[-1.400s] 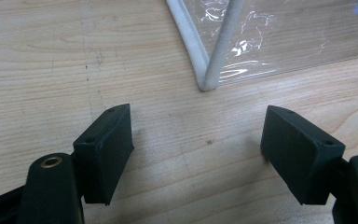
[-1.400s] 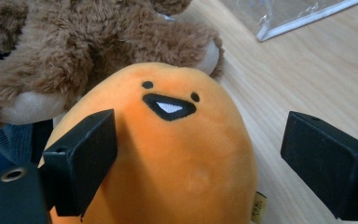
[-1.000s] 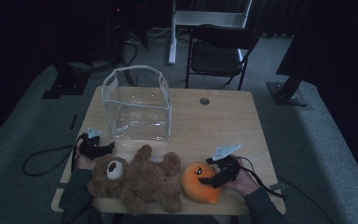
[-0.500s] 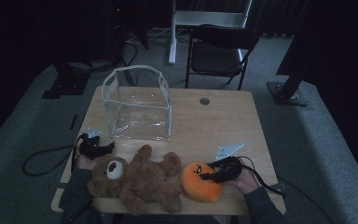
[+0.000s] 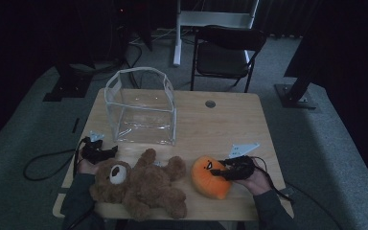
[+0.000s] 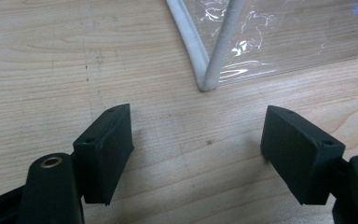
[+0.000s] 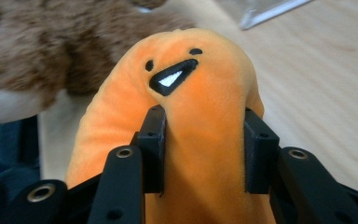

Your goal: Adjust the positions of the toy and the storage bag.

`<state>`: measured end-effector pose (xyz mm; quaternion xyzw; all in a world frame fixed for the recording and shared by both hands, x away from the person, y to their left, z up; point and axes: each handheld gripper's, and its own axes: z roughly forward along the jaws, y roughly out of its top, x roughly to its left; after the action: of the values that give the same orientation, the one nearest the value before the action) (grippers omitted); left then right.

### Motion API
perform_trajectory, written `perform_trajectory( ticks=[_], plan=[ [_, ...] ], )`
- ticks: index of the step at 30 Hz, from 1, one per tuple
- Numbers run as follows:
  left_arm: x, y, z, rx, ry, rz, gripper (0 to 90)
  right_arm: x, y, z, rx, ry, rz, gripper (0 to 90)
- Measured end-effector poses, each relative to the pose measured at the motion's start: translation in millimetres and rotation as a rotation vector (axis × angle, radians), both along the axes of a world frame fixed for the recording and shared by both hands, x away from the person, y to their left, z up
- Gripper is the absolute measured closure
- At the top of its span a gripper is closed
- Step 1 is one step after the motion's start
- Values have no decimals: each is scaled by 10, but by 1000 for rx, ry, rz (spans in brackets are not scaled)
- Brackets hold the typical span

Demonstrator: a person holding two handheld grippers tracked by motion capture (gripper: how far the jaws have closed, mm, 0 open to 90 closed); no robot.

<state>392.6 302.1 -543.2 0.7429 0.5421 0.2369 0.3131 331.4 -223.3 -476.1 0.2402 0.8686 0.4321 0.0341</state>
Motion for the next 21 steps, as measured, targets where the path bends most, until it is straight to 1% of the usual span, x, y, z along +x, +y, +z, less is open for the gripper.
perform_trajectory(
  ticks=[1,4,8,9,10,12,15,17,19,21],
  plan=[
    [0,0,0,0,0,0,254,20,-16,8,0,0,-19,592],
    [0,0,0,0,0,0,254,102,-66,33,-5,-30,-69,592],
    [0,0,0,0,0,0,254,267,-153,80,-7,-61,-137,592],
    [0,0,0,0,0,0,254,267,-153,80,-7,-61,-137,592],
    [0,0,1,1,1,0,254,388,-206,97,-10,-79,-181,592],
    [0,0,0,0,0,0,254,488,-248,113,-13,-85,-222,592],
    [1,1,-1,1,0,-1,254,675,-311,150,-47,-118,-290,591],
    [1,1,-1,1,0,-1,254,771,-351,174,-65,-136,-326,591],
    [1,1,-1,1,0,-1,254,875,-398,199,-67,-146,-366,589],
    [1,1,-1,1,0,-1,254,986,-459,210,-53,-149,-402,589]
  ],
)
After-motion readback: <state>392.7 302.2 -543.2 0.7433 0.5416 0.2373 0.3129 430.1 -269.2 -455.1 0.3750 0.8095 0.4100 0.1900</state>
